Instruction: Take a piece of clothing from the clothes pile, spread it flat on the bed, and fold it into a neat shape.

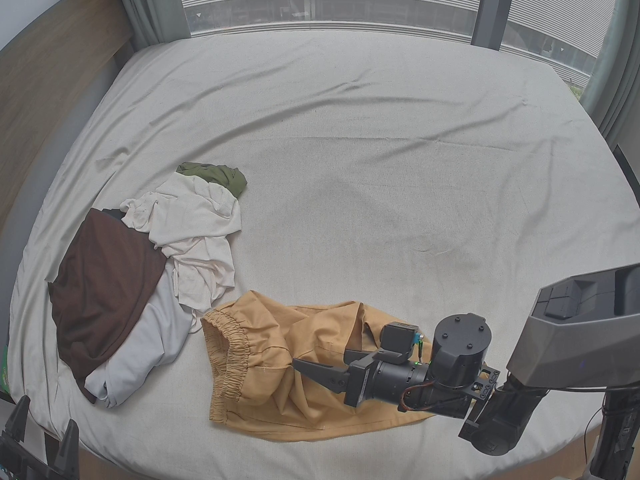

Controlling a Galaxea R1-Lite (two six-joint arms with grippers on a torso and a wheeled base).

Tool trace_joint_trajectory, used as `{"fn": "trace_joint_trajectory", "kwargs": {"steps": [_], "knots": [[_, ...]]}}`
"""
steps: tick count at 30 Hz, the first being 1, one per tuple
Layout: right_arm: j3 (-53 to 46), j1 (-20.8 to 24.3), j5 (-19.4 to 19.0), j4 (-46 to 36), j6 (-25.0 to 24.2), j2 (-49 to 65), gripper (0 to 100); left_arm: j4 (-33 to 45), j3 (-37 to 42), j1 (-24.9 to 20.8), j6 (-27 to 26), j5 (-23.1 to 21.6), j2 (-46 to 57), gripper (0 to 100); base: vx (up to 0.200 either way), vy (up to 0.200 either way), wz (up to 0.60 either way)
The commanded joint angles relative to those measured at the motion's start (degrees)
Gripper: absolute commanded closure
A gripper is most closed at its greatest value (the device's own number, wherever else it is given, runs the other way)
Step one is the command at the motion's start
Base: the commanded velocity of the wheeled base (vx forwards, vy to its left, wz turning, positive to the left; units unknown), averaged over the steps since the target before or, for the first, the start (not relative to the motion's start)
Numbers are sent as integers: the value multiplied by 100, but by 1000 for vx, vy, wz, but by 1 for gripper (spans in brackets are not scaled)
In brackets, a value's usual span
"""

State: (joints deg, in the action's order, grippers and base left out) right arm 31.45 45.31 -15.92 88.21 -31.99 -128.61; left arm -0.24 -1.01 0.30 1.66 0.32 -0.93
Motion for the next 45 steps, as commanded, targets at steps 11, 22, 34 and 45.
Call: {"fn": "trace_joint_trajectory", "kwargs": {"steps": [11, 22, 34, 45], "knots": [[-588, -356, -43, 3, 96, 548, 100, -2, 101, 5, -8, 3, 93, 0, 0, 0, 0], [-1150, -541, -377, 12, 96, 723, 100, -2, 101, 5, -8, -5, 93, 0, 0, 0, 0], [-438, -286, -412, 3, 87, 363, 0, -2, 101, 5, 1, 3, 93, 0, 0, 0, 0], [-166, -93, -385, 3, 96, 187, 0, -2, 101, 5, 10, 3, 93, 0, 0, 0, 0]]}}
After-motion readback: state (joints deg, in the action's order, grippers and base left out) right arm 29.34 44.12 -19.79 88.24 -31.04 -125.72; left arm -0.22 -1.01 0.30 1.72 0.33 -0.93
